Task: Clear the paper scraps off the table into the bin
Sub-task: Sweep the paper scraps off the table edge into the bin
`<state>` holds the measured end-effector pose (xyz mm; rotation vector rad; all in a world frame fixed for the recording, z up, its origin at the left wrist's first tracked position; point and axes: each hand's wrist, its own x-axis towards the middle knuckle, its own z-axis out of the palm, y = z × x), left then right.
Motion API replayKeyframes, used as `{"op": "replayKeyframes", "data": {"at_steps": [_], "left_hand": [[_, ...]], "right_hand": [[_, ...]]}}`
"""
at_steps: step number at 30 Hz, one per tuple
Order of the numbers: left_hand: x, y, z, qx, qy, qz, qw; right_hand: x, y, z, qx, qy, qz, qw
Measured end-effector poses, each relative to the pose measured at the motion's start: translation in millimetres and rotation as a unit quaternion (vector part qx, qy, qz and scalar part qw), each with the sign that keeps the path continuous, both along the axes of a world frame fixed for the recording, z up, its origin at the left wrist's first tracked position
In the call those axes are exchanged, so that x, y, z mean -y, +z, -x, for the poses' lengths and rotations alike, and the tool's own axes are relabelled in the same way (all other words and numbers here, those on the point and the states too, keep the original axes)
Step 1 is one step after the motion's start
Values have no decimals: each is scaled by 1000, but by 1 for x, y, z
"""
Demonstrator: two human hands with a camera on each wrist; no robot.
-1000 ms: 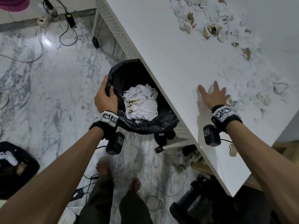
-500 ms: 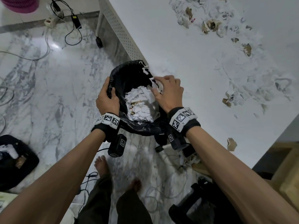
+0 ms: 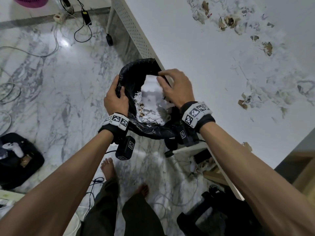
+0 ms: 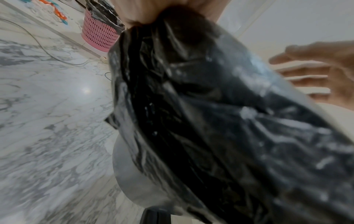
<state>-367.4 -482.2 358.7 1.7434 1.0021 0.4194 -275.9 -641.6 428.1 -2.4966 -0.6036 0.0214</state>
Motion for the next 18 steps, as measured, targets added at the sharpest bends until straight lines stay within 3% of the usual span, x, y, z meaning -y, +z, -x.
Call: {"op": "replayKeyframes", "data": {"at_steps": [3,6,7,9,11,14,18], "left_hand": [[7,1,6,6,-5,3,1000],[16,1,12,2,-6,7,1000],[19,1,13,2,-3,8,1000],[23,0,17,1,3,13,1000],[27,0,20,1,6,15,1000],[34,2,27,2,-11,15,1000],[42,-1,33,3,-20,15,1000]], "right_hand": [[35,3,-15,7,-79,43,996],[64,-4,-15,-150,-184,197,951],[66,-8,-10,-175,-180,223,942],[64,-10,3,-165,-96,208,959],[65,-5,11,-136,-20,121,983],[89,5,2,-75,-84,70,991],[159,10,-32,-60,-227,199,951]]}}
